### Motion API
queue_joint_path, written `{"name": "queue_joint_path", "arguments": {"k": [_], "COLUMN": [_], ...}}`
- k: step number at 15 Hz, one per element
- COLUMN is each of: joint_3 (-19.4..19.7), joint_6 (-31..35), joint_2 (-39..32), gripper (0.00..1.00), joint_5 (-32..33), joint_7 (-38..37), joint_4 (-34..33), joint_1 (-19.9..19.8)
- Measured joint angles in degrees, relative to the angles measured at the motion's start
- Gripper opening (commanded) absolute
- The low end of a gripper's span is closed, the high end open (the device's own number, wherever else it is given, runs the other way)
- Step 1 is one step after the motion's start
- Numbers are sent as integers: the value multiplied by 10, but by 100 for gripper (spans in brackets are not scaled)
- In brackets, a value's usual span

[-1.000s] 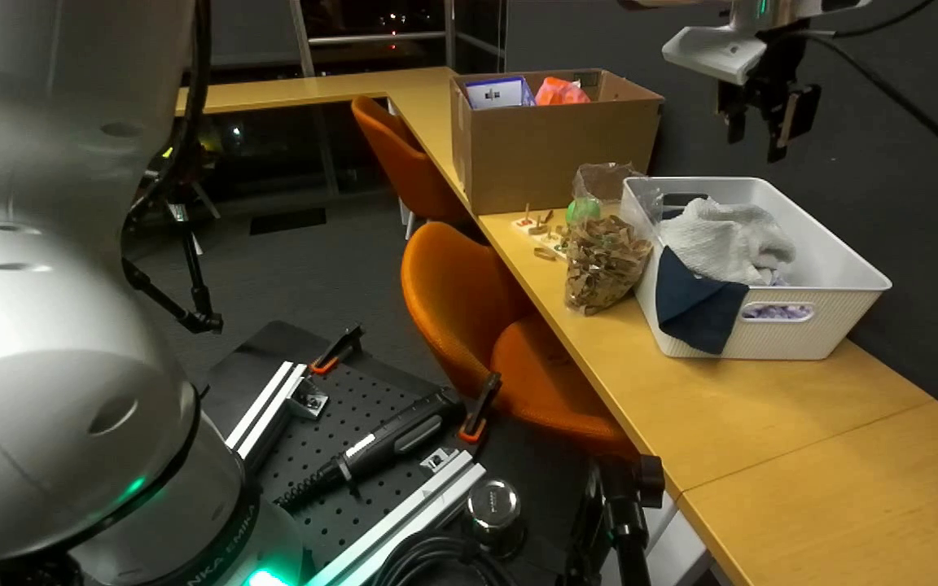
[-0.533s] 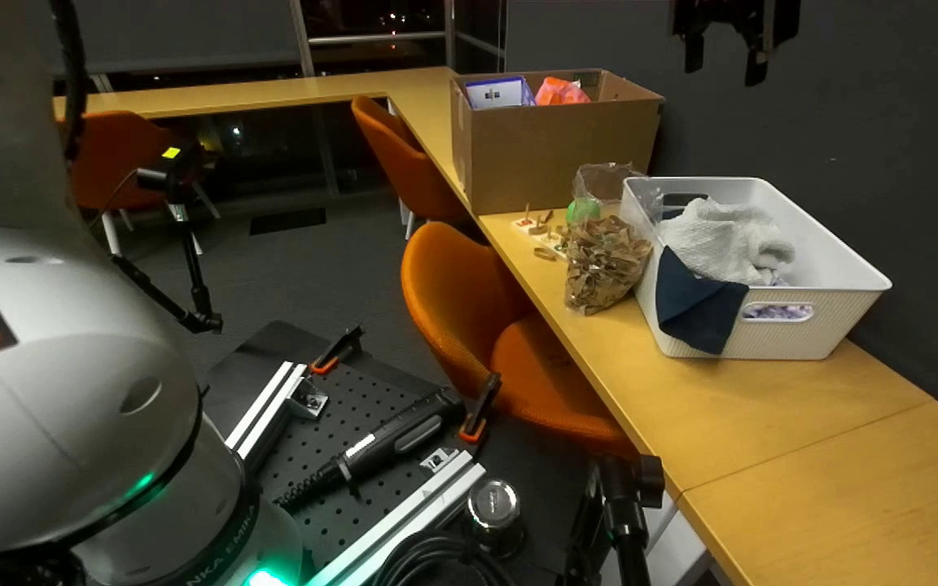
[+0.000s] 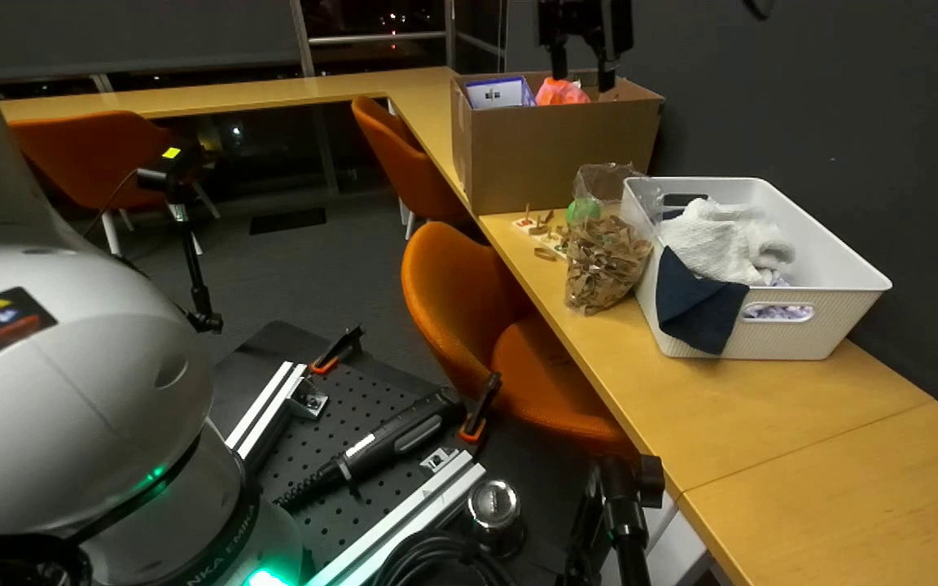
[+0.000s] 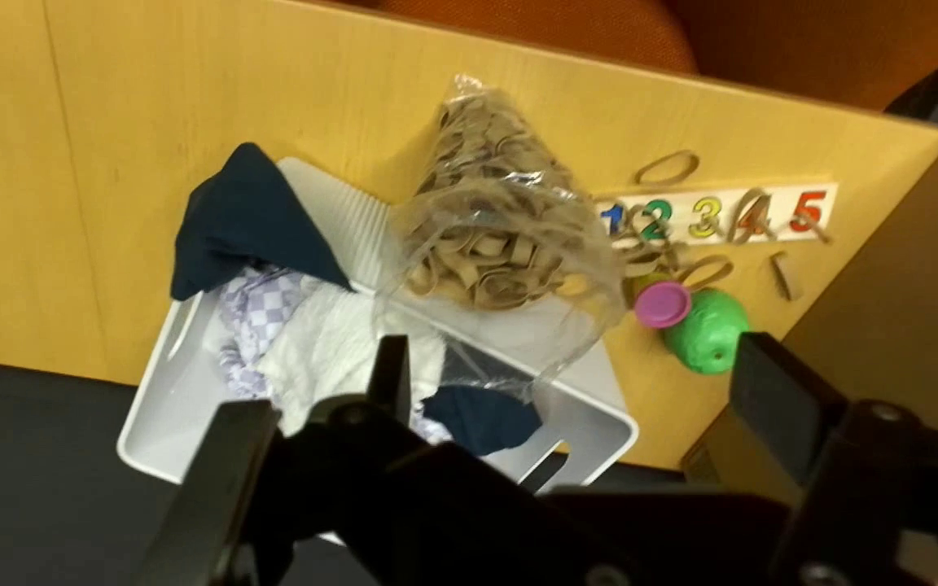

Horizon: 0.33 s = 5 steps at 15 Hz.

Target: Move the laundry from the chair into the washing basket

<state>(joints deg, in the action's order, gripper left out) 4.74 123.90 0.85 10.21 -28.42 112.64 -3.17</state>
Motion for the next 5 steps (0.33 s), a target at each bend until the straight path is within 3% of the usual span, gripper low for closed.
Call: {"name": "queue_joint_path", "arguments": {"k": [5], "joint_3": [-34], "joint_6": [3], "joint_2": [-31], "gripper": [100], "joint_5": [0], "joint_7": [-18], "joint_4": [13], "joint_1": [27]}}
